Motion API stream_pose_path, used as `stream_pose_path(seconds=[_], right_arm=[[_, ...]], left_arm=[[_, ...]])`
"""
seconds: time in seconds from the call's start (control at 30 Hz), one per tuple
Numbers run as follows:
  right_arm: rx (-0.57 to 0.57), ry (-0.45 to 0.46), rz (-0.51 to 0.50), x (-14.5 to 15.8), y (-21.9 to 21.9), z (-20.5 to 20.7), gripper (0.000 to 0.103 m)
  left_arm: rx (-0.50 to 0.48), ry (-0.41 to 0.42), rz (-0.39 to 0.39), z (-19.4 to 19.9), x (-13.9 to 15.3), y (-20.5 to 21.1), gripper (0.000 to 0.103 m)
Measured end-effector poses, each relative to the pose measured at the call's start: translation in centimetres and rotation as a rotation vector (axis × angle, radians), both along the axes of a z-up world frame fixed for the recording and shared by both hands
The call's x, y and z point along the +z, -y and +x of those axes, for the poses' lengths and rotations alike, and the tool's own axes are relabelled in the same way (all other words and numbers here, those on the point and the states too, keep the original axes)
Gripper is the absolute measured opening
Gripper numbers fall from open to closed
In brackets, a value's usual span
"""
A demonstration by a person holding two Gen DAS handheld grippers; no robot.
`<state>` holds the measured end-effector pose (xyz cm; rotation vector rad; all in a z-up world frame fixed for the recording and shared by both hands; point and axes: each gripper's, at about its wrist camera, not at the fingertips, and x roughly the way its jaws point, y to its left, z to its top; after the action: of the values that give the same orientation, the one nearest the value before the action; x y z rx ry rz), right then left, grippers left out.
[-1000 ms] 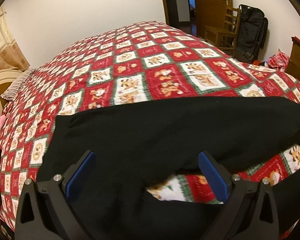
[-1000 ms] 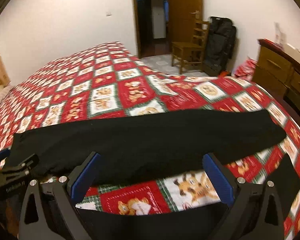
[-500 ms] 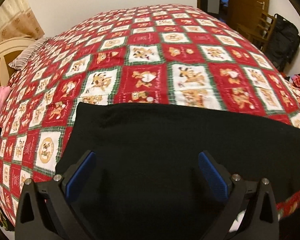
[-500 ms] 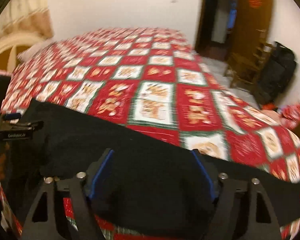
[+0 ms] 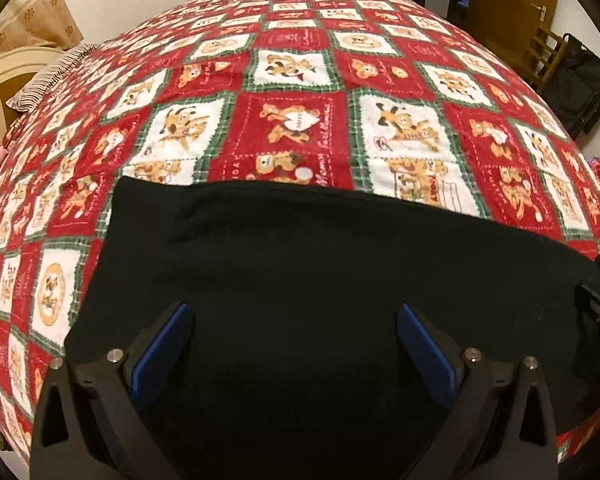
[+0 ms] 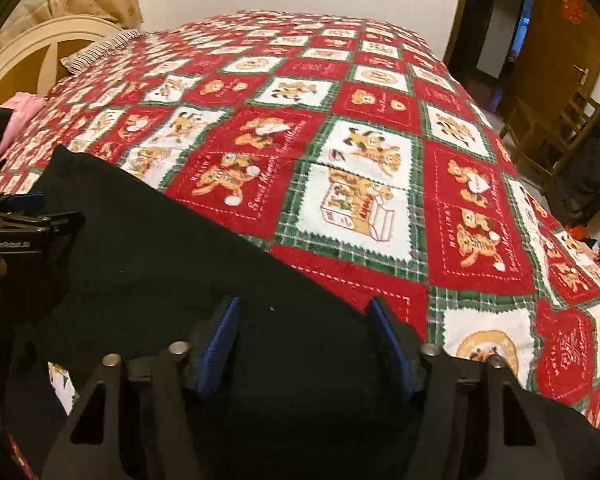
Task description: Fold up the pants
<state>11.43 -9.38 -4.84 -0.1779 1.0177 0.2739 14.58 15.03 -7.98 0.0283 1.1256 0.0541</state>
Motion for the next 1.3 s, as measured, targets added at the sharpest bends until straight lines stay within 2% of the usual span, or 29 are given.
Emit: stream_pose_path(seconds=[0.07, 0.13, 0.2, 0.23, 0.37, 0.5, 0.6, 0.77, 0.87, 1.1, 1.17, 1.23, 1.27, 1.3], right_arm=[[0.030, 0.008, -0.004, 0.1, -0.4, -0.2, 0.041], [0.052, 0.006, -0.013, 0.3, -0.9, -0.3, 0.020], [0.062, 0.014, -0.032, 0.5, -1.4, -0.5, 0.010], [0.066, 0.021, -0.029, 0.8, -1.5, -0.8, 0.008], [0.079, 0.089, 0.008, 2.7, -1.6, -2.9, 0.007], [0.131, 0.140, 0.044, 4.6, -2.1, -6.3, 0.007], [0.189, 0.171, 0.020, 4.5, -2.9, -8.8, 0.007], [0.310, 0.242, -0.115, 2.8, -5.6, -12.9, 0.007], [0.348, 0.263, -0.157, 2.0, -6.4, -14.1, 0.007], [0.336, 0.268, -0.129, 2.0, -5.6, -14.7, 0.007], [0.316, 0.274, -0.114, 2.3, -5.4, -14.5, 0.007], [0.289, 0.283, -0.091, 2.9, -5.1, -14.3, 0.007], [0.274, 0.288, -0.072, 3.4, -4.8, -14.1, 0.007], [0.258, 0.294, -0.048, 3.9, -4.6, -14.0, 0.007]], left_arm=[[0.001, 0.005, -0.011, 0.2, -0.1, -0.1, 0.103], [0.003, 0.008, -0.012, 0.3, -0.1, -0.1, 0.103], [0.003, 0.008, -0.009, 0.3, -0.1, -0.1, 0.103], [0.004, 0.008, -0.010, 0.3, -0.1, -0.1, 0.103], [0.012, -0.006, -0.028, 0.0, 0.3, -0.6, 0.103], [0.023, 0.012, -0.110, -1.0, 1.6, -2.4, 0.103], [0.050, 0.030, -0.162, -1.2, 2.9, -4.0, 0.103], [0.061, 0.071, -0.210, -0.7, 5.0, -4.4, 0.103], [0.038, 0.042, -0.222, 0.8, 5.4, -3.2, 0.103], [0.064, -0.068, -0.225, 3.1, 3.4, -1.3, 0.102], [0.070, -0.058, -0.214, 2.8, 2.9, -1.2, 0.091], [0.070, -0.052, -0.236, 2.5, 2.6, -1.6, 0.065], [0.072, -0.047, -0.257, 2.5, 2.6, -1.9, 0.058], [0.073, -0.038, -0.289, 2.4, 2.7, -2.2, 0.045]])
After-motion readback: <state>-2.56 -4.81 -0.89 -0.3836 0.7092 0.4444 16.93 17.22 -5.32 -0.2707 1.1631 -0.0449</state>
